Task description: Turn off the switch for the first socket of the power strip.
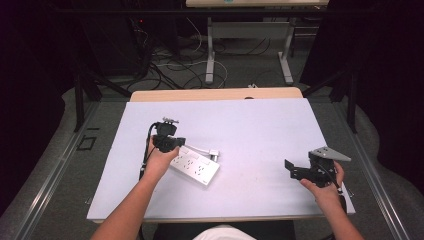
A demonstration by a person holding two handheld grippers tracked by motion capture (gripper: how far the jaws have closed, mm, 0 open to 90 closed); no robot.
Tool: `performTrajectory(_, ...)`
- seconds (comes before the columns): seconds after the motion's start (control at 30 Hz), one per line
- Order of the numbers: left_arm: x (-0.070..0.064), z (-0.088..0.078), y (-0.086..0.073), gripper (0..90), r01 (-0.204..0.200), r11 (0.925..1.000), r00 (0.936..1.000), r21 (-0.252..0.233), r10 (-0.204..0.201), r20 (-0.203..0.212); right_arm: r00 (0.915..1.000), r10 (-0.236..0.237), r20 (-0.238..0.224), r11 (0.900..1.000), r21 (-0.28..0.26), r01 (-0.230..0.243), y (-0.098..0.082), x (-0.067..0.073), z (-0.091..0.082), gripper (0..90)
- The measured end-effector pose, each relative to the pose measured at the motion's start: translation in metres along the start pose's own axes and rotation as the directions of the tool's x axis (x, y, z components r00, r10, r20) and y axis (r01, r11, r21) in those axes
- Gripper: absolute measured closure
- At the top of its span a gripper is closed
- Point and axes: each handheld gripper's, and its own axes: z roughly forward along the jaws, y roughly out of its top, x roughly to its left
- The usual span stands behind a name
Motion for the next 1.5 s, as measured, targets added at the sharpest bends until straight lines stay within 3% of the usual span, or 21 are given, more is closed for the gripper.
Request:
performTrajectory(0.6,-0.001,0.017,0.002,90.0,-0.002,0.9952,1.0000,0.098,0.003,-0.005,1.0000,0.003,-0.001,1.000,0.007,-0.003,0.000,0.000,0.001,3.8)
performTrajectory(1.5,-0.002,0.030,-0.001,90.0,-0.007,0.9896,0.9999,0.144,0.009,-0.010,1.0000,-0.008,0.003,1.000,0.001,0.008,0.000,-0.002,0.001,4.6)
